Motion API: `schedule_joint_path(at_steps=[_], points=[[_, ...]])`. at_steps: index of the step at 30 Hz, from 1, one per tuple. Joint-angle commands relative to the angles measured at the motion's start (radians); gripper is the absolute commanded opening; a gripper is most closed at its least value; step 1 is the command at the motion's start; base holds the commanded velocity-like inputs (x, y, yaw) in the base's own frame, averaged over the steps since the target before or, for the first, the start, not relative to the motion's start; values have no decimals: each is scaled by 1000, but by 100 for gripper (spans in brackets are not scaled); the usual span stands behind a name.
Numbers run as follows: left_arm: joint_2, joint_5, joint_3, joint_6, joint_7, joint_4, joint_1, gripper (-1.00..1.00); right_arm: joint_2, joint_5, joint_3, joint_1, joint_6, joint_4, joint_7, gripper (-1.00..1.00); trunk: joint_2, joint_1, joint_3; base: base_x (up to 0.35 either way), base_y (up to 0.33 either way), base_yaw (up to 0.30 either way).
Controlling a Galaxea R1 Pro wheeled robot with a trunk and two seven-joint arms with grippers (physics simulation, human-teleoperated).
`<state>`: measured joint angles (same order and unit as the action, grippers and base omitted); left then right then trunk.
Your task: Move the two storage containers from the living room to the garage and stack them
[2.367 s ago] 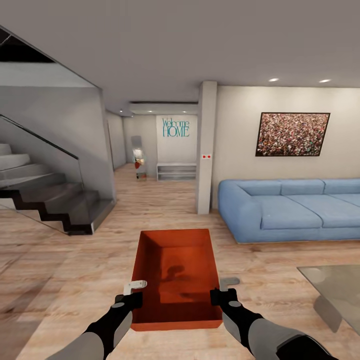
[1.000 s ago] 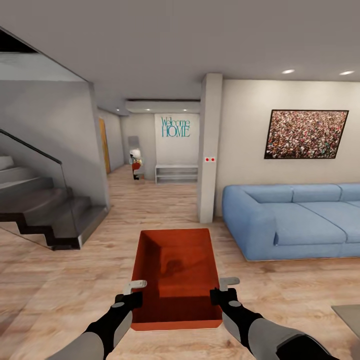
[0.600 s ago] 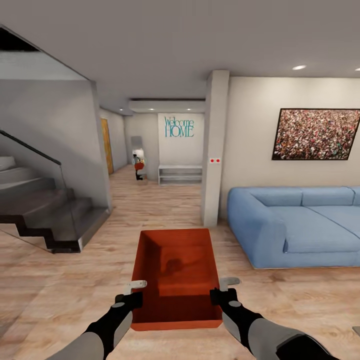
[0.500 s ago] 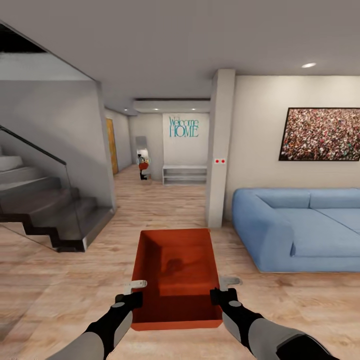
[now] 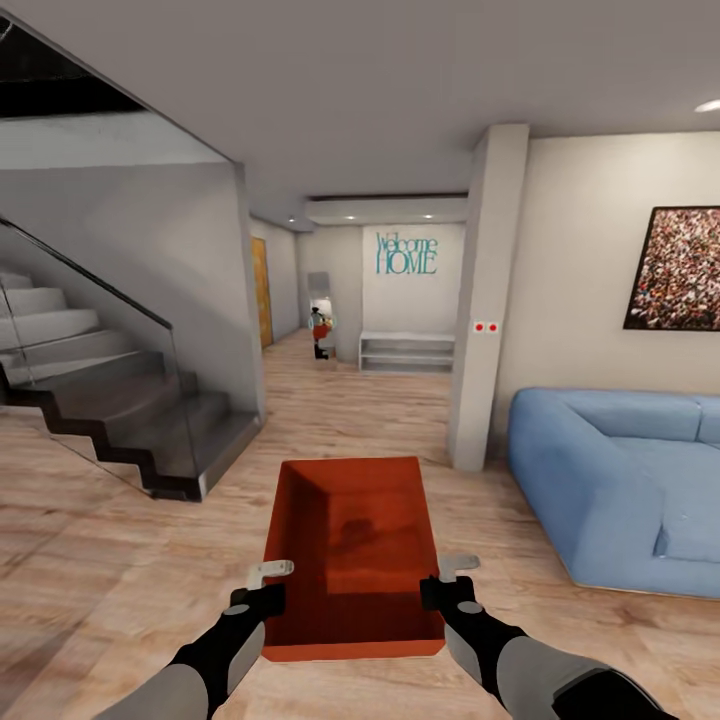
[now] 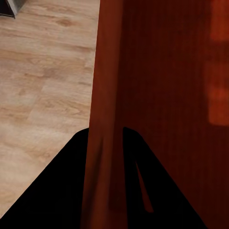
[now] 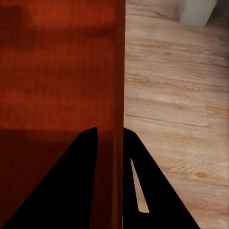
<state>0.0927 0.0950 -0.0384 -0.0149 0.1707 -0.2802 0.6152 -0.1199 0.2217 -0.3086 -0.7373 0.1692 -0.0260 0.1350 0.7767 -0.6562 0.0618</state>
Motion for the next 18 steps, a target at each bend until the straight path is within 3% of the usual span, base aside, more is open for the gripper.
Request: schedule_joint_path(at_steps=[1,12,13,18], points=[[-29,9,2,-2,9,52,0,-100,6,10,68,-2,73,-2,6,-100,1,-1,2,322,0,16],[-28,9,2,-2,9,51,0,-100,8,10,68,-2,73,-2,8,-100,1,-1,2,322,0,3],[-7,17,1,-2,8,5,0,-100,1,10,-3,-2,10,0,10,-100,1,-1,2,0,0,0],[-12,24,-10,-2,5,16,0,-100,-4,10,-16,-2,5,2,8,-100,1,-1,2,0,0,0]])
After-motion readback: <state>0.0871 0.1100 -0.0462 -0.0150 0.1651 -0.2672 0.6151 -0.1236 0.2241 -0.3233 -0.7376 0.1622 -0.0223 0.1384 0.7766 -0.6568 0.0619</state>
